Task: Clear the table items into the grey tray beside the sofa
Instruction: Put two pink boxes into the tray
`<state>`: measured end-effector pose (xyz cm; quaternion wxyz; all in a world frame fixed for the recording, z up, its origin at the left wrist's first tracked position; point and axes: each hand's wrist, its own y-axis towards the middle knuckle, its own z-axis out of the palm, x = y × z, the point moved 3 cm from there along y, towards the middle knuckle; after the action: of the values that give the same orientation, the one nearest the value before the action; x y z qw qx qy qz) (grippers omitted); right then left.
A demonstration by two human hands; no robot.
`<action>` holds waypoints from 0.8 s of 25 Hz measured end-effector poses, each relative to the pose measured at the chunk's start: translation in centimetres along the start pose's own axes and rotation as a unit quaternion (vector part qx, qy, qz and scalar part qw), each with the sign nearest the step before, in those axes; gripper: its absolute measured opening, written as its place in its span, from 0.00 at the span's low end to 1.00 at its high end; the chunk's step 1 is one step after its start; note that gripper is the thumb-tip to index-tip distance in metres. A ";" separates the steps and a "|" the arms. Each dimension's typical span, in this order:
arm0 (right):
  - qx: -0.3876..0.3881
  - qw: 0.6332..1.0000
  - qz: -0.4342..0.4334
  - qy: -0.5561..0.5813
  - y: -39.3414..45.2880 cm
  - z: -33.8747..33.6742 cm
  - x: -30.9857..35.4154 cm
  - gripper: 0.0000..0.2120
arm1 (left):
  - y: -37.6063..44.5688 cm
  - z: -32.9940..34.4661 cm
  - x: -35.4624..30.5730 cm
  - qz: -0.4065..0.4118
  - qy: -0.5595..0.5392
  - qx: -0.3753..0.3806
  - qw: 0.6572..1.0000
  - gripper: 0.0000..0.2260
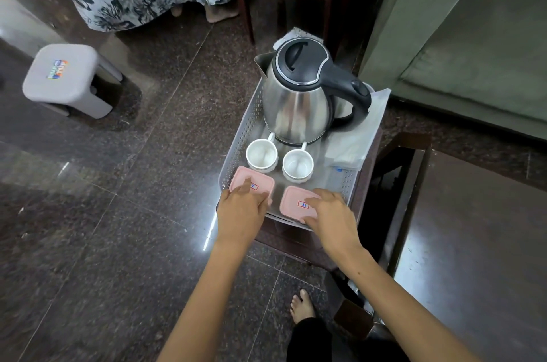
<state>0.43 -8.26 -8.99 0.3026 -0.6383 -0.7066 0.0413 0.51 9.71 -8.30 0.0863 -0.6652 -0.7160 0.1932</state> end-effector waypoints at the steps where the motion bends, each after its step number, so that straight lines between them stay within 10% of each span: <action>1: -0.003 1.000 -0.003 0.007 0.0 0.2 0.1 0.18 | 0.0 0.0 0.1 -0.001 -0.002 -0.002 1.000 0.14; 20: -0.088 0.989 -0.056 0.105 0.4 1.9 0.1 0.15 | -0.3 -0.7 -1.1 -0.032 -0.062 -0.048 0.996 0.13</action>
<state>-0.13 -7.46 -10.65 0.3194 -0.6228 -0.7064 -0.1051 0.62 8.72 -7.36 0.0155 -0.6318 -0.7497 0.1964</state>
